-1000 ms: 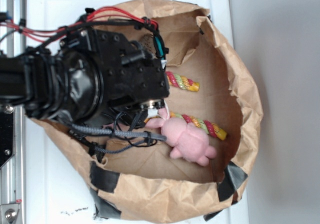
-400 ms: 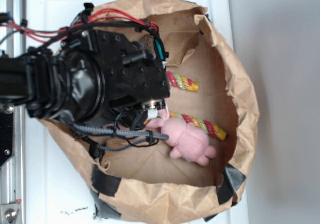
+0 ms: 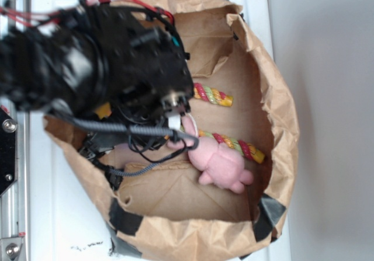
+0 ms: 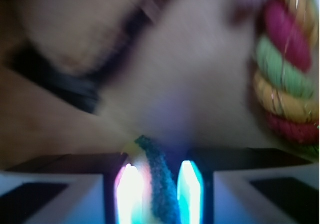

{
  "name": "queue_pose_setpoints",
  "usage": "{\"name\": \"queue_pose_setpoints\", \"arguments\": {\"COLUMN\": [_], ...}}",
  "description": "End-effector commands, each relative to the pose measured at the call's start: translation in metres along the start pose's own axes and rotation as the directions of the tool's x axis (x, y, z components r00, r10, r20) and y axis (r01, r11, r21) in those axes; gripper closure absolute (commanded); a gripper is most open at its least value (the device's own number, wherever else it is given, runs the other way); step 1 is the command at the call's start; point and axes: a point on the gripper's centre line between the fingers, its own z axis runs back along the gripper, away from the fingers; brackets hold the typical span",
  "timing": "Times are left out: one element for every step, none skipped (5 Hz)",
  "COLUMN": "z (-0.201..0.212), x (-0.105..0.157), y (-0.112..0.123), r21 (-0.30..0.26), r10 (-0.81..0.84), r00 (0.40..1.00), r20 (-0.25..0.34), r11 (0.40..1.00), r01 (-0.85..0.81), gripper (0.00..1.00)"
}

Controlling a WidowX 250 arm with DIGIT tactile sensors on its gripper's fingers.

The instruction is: Grab the green sponge.

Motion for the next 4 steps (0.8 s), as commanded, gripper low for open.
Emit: {"name": "queue_pose_setpoints", "arguments": {"z": [0.072,0.087,0.099,0.110], "x": [0.028,0.031,0.027,0.027], "y": [0.009,0.017,0.024,0.024], "r21": [0.128,0.185,0.192,0.182], "r10": [0.122,0.252,0.366,0.450], "r00": [0.974,0.939,0.884,0.819], "r20": [0.191,0.235,0.291,0.356], "r11": [0.981,0.937,0.883,0.826], "r01": [-0.148,-0.297,-0.429,-0.534], "gripper": [1.00,1.00,1.00,1.00]}}
